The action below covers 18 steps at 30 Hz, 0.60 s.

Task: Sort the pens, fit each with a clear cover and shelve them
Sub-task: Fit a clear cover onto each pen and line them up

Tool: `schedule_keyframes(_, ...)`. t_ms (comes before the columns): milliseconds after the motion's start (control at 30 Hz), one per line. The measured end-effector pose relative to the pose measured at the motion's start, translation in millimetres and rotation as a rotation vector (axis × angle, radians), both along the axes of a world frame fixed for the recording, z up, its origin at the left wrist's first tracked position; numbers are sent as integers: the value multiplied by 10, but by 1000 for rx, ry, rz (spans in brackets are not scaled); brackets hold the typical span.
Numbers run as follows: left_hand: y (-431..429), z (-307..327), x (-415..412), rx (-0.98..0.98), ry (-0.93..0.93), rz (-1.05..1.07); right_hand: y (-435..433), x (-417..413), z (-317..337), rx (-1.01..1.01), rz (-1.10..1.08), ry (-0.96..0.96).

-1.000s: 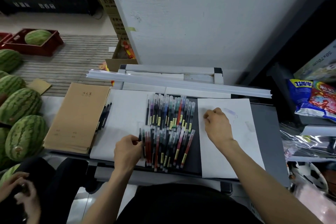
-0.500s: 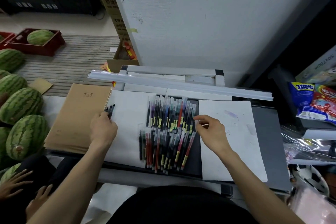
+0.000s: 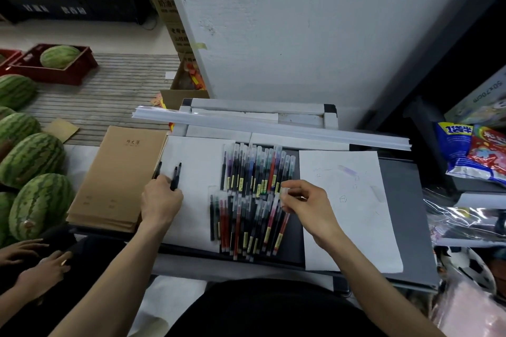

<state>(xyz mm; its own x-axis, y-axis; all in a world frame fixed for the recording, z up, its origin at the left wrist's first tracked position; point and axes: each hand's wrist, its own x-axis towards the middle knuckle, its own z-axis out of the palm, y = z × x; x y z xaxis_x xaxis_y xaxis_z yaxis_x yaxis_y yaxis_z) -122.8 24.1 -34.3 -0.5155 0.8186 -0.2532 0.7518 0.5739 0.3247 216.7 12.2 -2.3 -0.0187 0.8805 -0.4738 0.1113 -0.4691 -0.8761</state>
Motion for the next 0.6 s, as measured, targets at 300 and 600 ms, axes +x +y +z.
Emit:
schedule_keyframes(300, -88, 32, -69, 100, -113, 95, 47, -14, 77, -57, -74, 199)
schedule_keyframes(600, -294, 772, 912, 199, -518, -156, 141, -101, 411, -136, -300, 642)
